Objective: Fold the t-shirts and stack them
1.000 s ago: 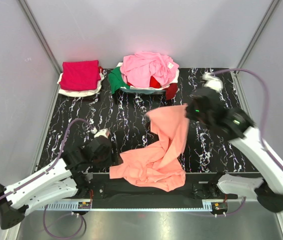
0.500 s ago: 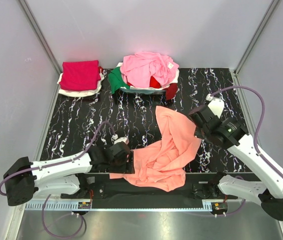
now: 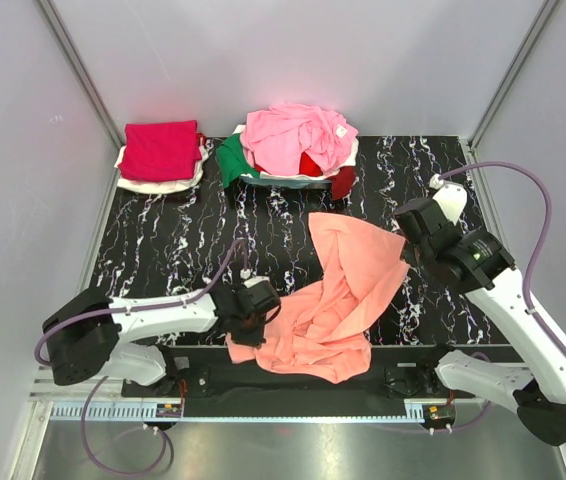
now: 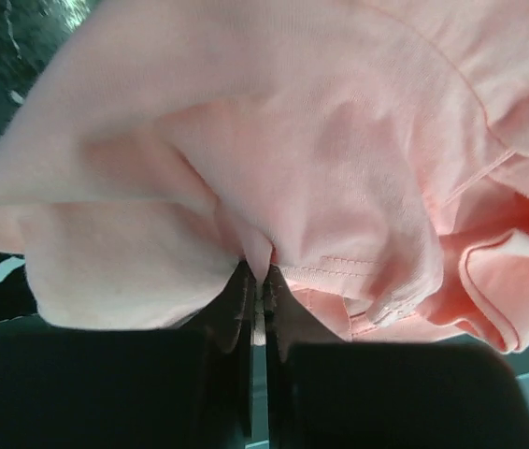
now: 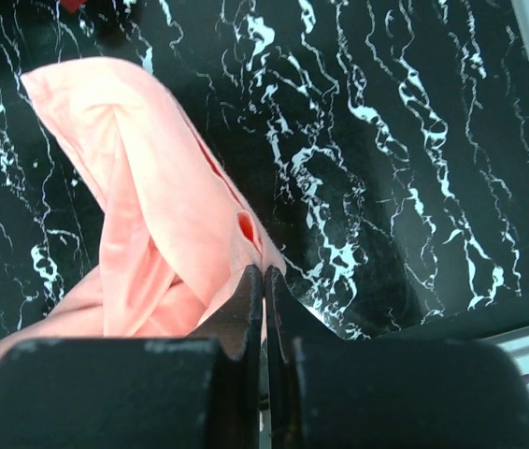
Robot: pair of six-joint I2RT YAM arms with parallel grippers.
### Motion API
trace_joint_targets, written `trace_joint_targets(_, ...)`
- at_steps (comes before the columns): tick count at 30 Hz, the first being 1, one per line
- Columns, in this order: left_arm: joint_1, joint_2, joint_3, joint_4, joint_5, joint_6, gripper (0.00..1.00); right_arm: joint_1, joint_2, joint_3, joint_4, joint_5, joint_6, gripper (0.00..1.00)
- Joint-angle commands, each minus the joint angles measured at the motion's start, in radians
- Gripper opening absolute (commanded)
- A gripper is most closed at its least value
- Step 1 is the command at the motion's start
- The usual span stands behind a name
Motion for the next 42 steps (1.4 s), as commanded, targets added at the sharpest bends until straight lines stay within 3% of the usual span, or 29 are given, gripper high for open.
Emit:
trace_joint_targets(1,0.018,0.042,0.092,-0.039,-0.123,0.056,0.0,-0.039,-0.007,0.06,0.033,0.04,-0.053,0.0)
trace_joint_targets(5,0.149,-0.068,0.196,-0.171,-0.16,0.168,0.0,-0.078,0.002,0.11,0.031,0.046,-0.096,0.0)
trace_joint_targets(9,0.445,-0.164,0.323,-0.273,-0.176,0.326,0.0,-0.111,0.006,0.158,0.02,0.084,-0.112,0.0)
trace_joint_targets(13,0.691,-0.136,0.435,-0.302,-0.157,0.509,0.0,-0.125,-0.009,0.131,0.017,0.075,-0.086,0.0)
trace_joint_targets(15,0.777,-0.089,0.481,-0.305,-0.102,0.541,0.15,-0.126,-0.017,0.095,0.019,0.058,-0.058,0.0)
trace_joint_targets(16,0.788,-0.075,0.492,-0.314,-0.098,0.544,0.47,-0.126,-0.027,0.083,0.022,0.049,-0.053,0.0)
trace_joint_targets(18,0.791,-0.069,0.491,-0.322,-0.088,0.532,0.71,-0.126,-0.04,0.048,0.03,0.029,-0.037,0.0)
trace_joint_targets(19,0.791,-0.079,0.477,-0.314,-0.069,0.517,0.91,-0.126,-0.053,0.034,0.034,0.02,-0.033,0.0)
trace_joint_targets(20,0.791,-0.11,0.459,-0.291,-0.029,0.506,0.99,-0.126,-0.056,0.022,0.04,0.007,-0.032,0.0)
trace_joint_targets(22,0.788,-0.145,0.402,-0.264,0.019,0.477,0.98,-0.125,-0.061,-0.011,0.053,-0.011,-0.027,0.0)
trace_joint_targets(26,0.756,-0.26,0.269,-0.205,0.105,0.437,0.86,-0.126,-0.058,-0.049,0.077,-0.036,-0.027,0.0)
trace_joint_targets(30,0.713,-0.319,0.17,-0.208,0.123,0.357,0.82,-0.126,-0.044,-0.052,0.085,-0.025,-0.039,0.0)
trace_joint_targets(34,0.639,-0.336,0.116,-0.226,0.006,0.238,0.74,-0.126,-0.03,-0.054,0.103,-0.034,-0.047,0.0)
trace_joint_targets(42,0.711,-0.283,-0.055,-0.081,-0.038,0.095,0.74,-0.126,-0.01,-0.069,0.145,-0.095,-0.058,0.0)
